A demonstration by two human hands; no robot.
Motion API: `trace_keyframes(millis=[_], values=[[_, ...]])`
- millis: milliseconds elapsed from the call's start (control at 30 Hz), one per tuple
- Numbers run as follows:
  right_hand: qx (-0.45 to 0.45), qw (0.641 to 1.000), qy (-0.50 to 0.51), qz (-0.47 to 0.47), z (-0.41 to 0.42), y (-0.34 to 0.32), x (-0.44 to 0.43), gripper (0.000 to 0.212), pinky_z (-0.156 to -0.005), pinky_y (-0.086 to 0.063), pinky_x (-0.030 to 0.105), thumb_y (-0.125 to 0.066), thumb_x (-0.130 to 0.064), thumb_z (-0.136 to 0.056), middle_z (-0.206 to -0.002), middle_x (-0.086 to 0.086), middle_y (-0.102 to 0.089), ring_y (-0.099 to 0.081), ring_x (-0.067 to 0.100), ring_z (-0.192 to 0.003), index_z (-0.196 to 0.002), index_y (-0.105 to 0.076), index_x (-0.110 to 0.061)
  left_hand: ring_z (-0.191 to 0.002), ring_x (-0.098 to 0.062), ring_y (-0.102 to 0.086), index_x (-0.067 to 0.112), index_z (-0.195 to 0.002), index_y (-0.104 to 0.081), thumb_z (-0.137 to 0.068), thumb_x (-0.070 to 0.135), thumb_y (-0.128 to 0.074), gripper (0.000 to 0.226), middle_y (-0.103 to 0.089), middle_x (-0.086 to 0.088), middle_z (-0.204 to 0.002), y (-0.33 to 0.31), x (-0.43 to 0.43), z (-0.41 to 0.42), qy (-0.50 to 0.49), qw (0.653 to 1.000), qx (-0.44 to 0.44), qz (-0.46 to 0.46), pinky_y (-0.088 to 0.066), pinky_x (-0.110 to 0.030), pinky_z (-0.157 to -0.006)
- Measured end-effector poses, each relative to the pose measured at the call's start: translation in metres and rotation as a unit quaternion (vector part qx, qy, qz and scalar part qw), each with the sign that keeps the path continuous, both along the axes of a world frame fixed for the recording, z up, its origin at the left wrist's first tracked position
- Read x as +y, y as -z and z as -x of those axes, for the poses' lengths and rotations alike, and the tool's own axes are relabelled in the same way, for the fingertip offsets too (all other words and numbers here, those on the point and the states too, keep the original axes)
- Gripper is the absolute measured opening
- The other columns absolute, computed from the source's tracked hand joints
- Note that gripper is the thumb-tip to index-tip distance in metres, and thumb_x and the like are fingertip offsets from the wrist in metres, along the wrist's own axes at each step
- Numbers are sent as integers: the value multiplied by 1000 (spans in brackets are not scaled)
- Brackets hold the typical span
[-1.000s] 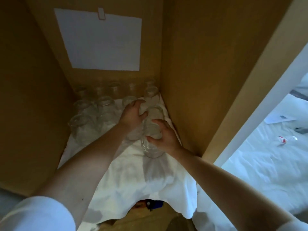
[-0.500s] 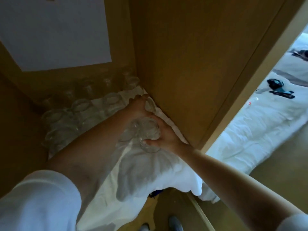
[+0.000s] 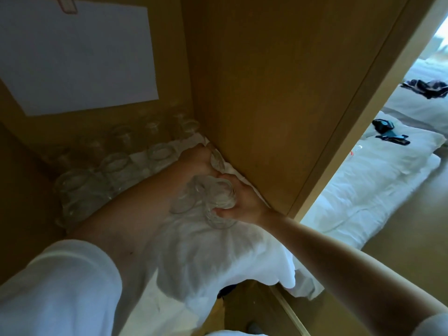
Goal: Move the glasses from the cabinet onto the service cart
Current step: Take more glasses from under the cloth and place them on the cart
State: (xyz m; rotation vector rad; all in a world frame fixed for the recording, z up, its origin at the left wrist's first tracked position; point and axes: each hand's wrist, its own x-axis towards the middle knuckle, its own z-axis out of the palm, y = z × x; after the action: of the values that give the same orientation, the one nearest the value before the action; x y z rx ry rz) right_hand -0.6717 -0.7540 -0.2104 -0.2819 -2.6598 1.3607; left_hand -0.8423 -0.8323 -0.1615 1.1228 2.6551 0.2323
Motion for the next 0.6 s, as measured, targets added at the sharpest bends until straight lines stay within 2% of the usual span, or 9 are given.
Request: trace_keyframes(millis=[133,200,267,333,433,533,600], values=[[-4,999,-7,-33,2,0,3,94,-105,-41,33,-75,-60,-58,-135,-8,-50,-47,9,-126,-137,-32,-35,-114,-23,-52,20,-138,-40,-60,62,-77,97,-51,-6,-127,-6,-1,-1,7,1000,6,-17,-46,-32,-90],[-2,999,-16,-36,2,1,6,93,-105,-38,24,-80,-50,-63,-136,-6,-48,-45,10,-127,-139,-31,-29,-115,-23,-51,17,-137,-41,-62,58,-78,93,-50,-7,-129,-10,-4,-5,6,998,17,-54,-46,-32,-92],[-2,999,-29,-32,2,1,9,90,-98,-34,14,-82,-40,-68,-134,-4,-49,-46,8,-124,-139,-32,-21,-116,-24,-51,16,-136,-40,-65,53,-79,89,-49,-7,-131,-18,-9,-8,-10,994,17,-108,-46,-31,-92],[-12,999,-27,-38,2,2,9,91,-92,-32,11,-82,-39,-69,-133,-2,-50,-46,8,-121,-141,-30,-18,-119,-23,-50,15,-137,-37,-67,51,-79,88,-48,-6,-132,-28,-14,-10,-42,985,-2,-168,-45,-32,-95],[-13,999,-33,-36,2,2,7,93,-89,-31,9,-82,-40,-69,-134,0,-50,-45,7,-119,-142,-29,-18,-117,-19,-53,14,-139,-33,-67,47,-81,93,-52,-4,-131,-42,-22,-20,-101,954,-39,-281,-48,-34,-96],[-17,999,-37,-35,7,-1,7,97,-92,-35,16,-82,-45,-67,-136,1,-49,-46,13,-124,-143,-28,-17,-105,-9,-55,14,-129,-37,-65,45,-83,84,-55,5,-117,-52,-34,-31,-155,918,-68,-360,-46,-22,-86],[-10,998,-47,-50,12,-4,6,97,-95,-41,23,-83,-45,-65,-133,3,-51,-49,17,-122,-141,-30,-15,-105,-11,-58,19,-120,-39,-60,51,-85,82,-57,6,-114,-53,-48,-41,-172,898,-79,-398,-51,-29,-90]])
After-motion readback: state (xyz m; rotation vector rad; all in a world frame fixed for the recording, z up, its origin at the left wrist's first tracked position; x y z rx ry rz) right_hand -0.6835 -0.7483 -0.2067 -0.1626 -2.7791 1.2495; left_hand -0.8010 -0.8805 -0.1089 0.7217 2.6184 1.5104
